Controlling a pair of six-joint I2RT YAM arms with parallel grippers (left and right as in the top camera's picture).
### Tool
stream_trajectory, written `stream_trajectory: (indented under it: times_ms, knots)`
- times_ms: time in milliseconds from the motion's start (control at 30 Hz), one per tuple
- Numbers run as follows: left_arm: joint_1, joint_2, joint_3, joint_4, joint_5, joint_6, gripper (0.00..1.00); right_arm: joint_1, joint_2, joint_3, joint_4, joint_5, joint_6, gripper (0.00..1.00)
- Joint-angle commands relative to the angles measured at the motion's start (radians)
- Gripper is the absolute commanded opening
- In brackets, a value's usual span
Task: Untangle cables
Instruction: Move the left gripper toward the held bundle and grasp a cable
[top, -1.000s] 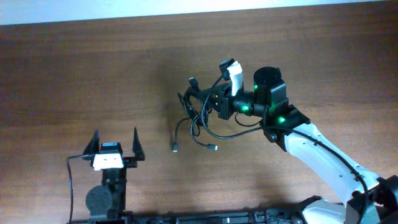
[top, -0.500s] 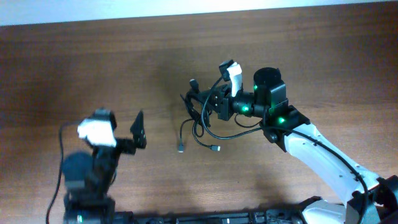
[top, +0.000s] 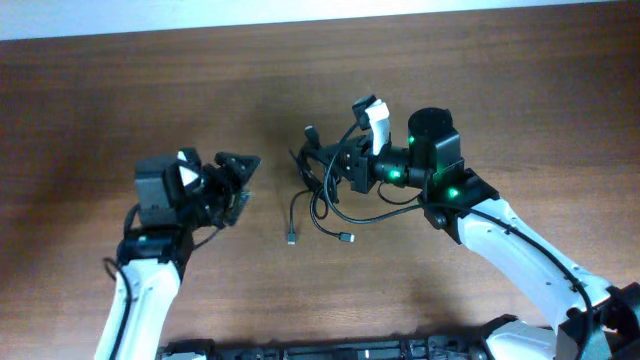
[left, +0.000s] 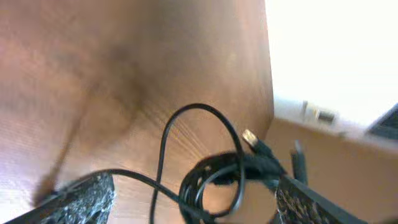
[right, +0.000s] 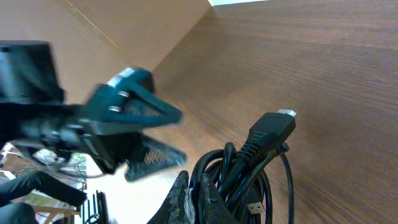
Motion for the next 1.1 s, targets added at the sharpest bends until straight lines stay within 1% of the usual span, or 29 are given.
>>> stream_trajectory:
  times_ms: [0, 33, 67, 100, 133, 167, 200, 233, 267, 333, 400, 433, 467, 500, 533, 567, 600, 633, 700, 767, 800, 833, 867, 900, 933, 967, 1000, 1033, 1067]
  knots:
    - [-0.07, 0.11, 0.017, 0.094, 0.024, -0.249, 0.77, 0.006, -0.011, 0.009, 0.008, -0.028, -0.002, 0.04]
    - [-0.102, 0.147, 0.017, 0.187, 0.047, -0.25, 0.76, 0.006, -0.011, 0.009, 0.008, -0.045, -0.002, 0.04]
    - [-0.135, 0.183, 0.017, 0.315, 0.053, -0.254, 0.78, 0.006, -0.011, 0.009, 0.008, -0.068, -0.002, 0.04]
    - [-0.143, 0.196, 0.017, 0.362, 0.054, -0.254, 0.78, 0.006, -0.011, 0.009, 0.008, -0.084, -0.002, 0.04]
    - [-0.143, 0.205, 0.017, 0.393, 0.053, -0.286, 0.78, 0.006, -0.011, 0.009, 0.008, -0.105, -0.002, 0.04]
    - [-0.143, 0.205, 0.017, 0.398, 0.042, -0.305, 0.77, 0.01, -0.011, 0.009, 0.008, -0.115, -0.002, 0.04]
    - [-0.143, 0.205, 0.017, 0.4, 0.037, -0.305, 0.72, 0.019, -0.011, 0.009, 0.009, -0.118, -0.002, 0.04]
    - [-0.143, 0.205, 0.017, 0.4, 0.037, -0.305, 0.63, 0.031, -0.011, 0.009, 0.008, -0.118, -0.002, 0.04]
    - [-0.143, 0.205, 0.017, 0.399, 0.038, -0.305, 0.56, 0.052, -0.011, 0.009, 0.01, -0.121, -0.002, 0.04]
    - [-0.144, 0.205, 0.017, 0.395, 0.038, -0.304, 0.52, 0.078, -0.011, 0.009, 0.019, -0.121, -0.002, 0.04]
    - [-0.16, 0.205, 0.016, 0.391, 0.038, -0.304, 0.54, 0.083, -0.011, 0.009, 0.053, -0.121, -0.002, 0.04]
    - [-0.166, 0.205, 0.016, 0.381, 0.037, -0.304, 0.56, 0.083, -0.011, 0.009, 0.066, -0.121, -0.002, 0.04]
    - [-0.167, 0.205, 0.016, 0.354, 0.034, -0.3, 0.51, 0.083, -0.011, 0.009, 0.073, -0.118, -0.002, 0.04]
    - [-0.167, 0.205, 0.016, 0.339, 0.029, -0.296, 0.37, 0.083, -0.011, 0.009, 0.073, -0.116, -0.002, 0.04]
    - [-0.167, 0.205, 0.016, 0.32, -0.005, -0.293, 0.09, 0.083, -0.011, 0.009, 0.073, -0.116, -0.002, 0.04]
    - [-0.159, 0.205, 0.016, 0.312, -0.04, -0.293, 0.0, 0.083, -0.011, 0.009, 0.066, -0.083, -0.002, 0.04]
    - [-0.117, 0.205, 0.016, 0.306, -0.04, -0.248, 0.0, 0.083, -0.011, 0.009, 0.043, -0.011, -0.002, 0.04]
    - [-0.065, 0.205, 0.016, 0.306, 0.007, -0.192, 0.0, 0.083, -0.011, 0.009, 0.005, 0.098, 0.004, 0.04]
    - [0.02, 0.205, 0.016, 0.306, 0.141, -0.113, 0.0, 0.083, -0.011, 0.009, -0.058, 0.282, 0.066, 0.04]
    - [0.08, 0.205, 0.016, 0.306, 0.198, -0.057, 0.0, 0.081, -0.011, 0.009, -0.068, 0.304, 0.066, 0.04]
    - [0.109, 0.205, 0.016, 0.305, 0.216, 0.01, 0.0, 0.074, -0.011, 0.009, -0.06, 0.304, 0.066, 0.04]
    - [0.111, 0.205, 0.016, 0.304, 0.226, 0.062, 0.0, 0.059, -0.011, 0.009, -0.049, 0.303, 0.07, 0.04]
    - [0.11, 0.205, 0.016, 0.282, 0.25, 0.111, 0.01, 0.038, -0.011, 0.009, -0.019, 0.295, 0.11, 0.04]
    - [0.11, 0.205, 0.016, 0.228, 0.259, 0.164, 0.06, 0.026, -0.011, 0.009, 0.022, 0.282, 0.15, 0.04]
    - [0.11, 0.205, 0.016, 0.158, 0.259, 0.23, 0.21, 0.019, -0.011, 0.009, 0.081, 0.24, 0.151, 0.04]
    - [0.11, 0.205, 0.016, 0.092, 0.257, 0.344, 0.65, 0.017, -0.011, 0.009, 0.157, 0.186, 0.151, 0.04]
    - [0.11, 0.205, 0.016, 0.051, 0.291, 0.503, 0.99, 0.017, -0.011, 0.009, 0.179, 0.179, 0.151, 0.04]
    - [0.115, 0.201, 0.021, 0.092, 0.345, 0.63, 0.99, 0.01, -0.011, 0.009, 0.167, 0.179, 0.151, 0.04]
    - [0.122, 0.189, 0.038, 0.118, 0.38, 0.666, 0.99, 0.006, -0.011, 0.009, 0.162, 0.177, 0.151, 0.04]
